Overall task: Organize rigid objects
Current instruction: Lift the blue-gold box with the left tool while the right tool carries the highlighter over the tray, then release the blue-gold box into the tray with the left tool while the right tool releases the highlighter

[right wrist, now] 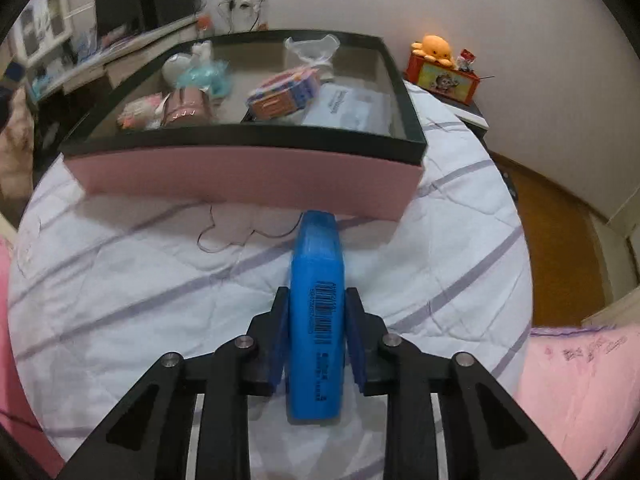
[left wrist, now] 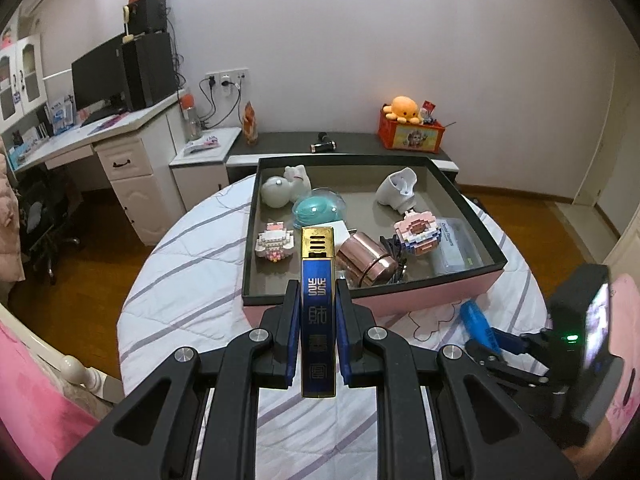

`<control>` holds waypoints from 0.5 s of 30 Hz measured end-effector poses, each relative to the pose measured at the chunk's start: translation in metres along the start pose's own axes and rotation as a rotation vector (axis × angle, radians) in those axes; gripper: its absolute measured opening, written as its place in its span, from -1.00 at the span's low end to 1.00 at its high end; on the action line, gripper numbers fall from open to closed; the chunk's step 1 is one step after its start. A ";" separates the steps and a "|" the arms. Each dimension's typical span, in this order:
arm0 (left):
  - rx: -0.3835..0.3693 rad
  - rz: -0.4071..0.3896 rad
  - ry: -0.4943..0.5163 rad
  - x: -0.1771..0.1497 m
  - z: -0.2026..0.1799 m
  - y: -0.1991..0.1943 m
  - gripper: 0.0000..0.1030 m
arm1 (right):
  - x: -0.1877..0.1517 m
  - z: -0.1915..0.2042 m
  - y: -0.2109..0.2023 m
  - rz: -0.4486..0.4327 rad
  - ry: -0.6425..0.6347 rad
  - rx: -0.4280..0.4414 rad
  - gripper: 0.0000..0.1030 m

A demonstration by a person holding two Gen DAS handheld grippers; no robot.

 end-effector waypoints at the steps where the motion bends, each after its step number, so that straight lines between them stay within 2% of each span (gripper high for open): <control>1: -0.004 0.000 0.005 0.002 -0.001 0.002 -0.70 | 0.002 -0.003 -0.006 -0.004 0.015 0.012 -0.50; 4: -0.008 0.001 0.008 0.007 -0.002 0.005 -0.70 | 0.019 -0.017 -0.040 -0.084 0.067 0.042 -0.50; 9: -0.014 -0.019 0.030 0.028 -0.004 0.010 -0.70 | 0.054 -0.038 -0.081 -0.211 0.104 0.036 -0.50; 15: -0.011 0.000 0.042 0.052 0.002 0.037 -0.70 | 0.106 -0.032 -0.075 -0.252 0.108 0.057 -0.49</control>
Point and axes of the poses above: each gripper's, at about its wrist camera, not at the fingertips, and y roughly the way its jaws point, z to its left, x to its top, the point moved 9 cm from there along y, roughly the way its jaws point, and after that the axes turned 14 degrees about -x, right-handed, at the moved point
